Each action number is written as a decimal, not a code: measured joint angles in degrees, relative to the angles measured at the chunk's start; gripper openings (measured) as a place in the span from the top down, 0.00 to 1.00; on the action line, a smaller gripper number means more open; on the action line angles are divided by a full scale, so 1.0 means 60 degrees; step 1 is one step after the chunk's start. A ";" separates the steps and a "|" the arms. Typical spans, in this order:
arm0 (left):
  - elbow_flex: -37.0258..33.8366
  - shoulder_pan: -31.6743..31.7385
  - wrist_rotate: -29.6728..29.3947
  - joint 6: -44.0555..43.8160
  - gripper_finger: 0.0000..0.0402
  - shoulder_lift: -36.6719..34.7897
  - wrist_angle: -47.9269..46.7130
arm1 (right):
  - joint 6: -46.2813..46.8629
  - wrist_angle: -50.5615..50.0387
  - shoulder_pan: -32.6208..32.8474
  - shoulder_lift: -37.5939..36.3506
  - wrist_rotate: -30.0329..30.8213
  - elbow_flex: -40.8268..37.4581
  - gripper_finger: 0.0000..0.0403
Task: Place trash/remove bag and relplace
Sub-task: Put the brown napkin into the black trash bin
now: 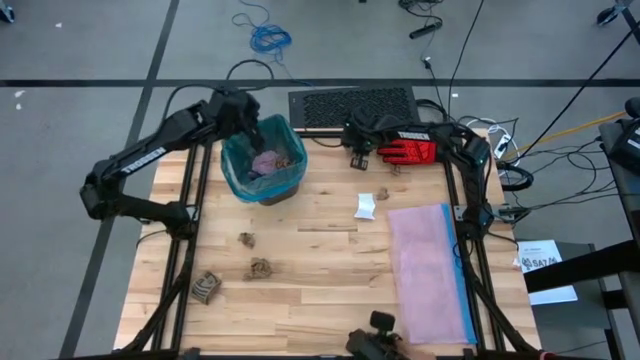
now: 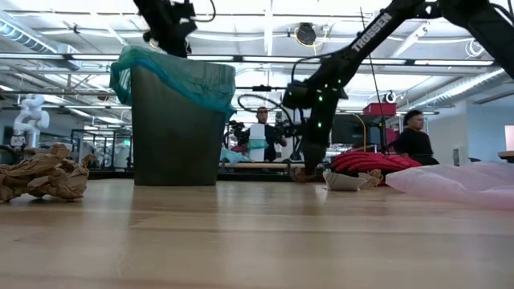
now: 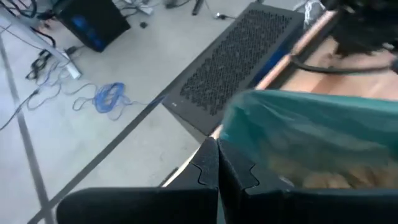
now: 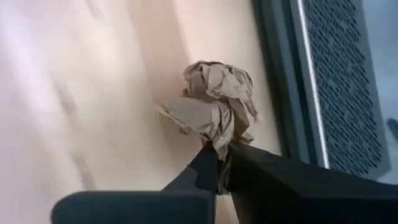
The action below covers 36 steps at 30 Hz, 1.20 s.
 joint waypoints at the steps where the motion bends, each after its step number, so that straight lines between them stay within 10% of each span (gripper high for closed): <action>1: -0.0171 0.0209 0.0228 0.0073 1.00 0.0052 0.0196 | 0.0003 -0.0090 0.0119 -0.0091 -0.0155 0.0000 0.98; 22: -0.0472 -0.0440 0.3625 0.0117 1.00 0.2709 0.1484 | 0.0765 -0.0856 0.1866 -0.4240 -0.1358 0.0015 1.00; 36: -0.0185 -0.1136 0.3350 -0.0122 1.00 0.1749 0.2289 | 0.0898 0.0304 0.2944 -0.5055 -0.2287 0.0015 1.00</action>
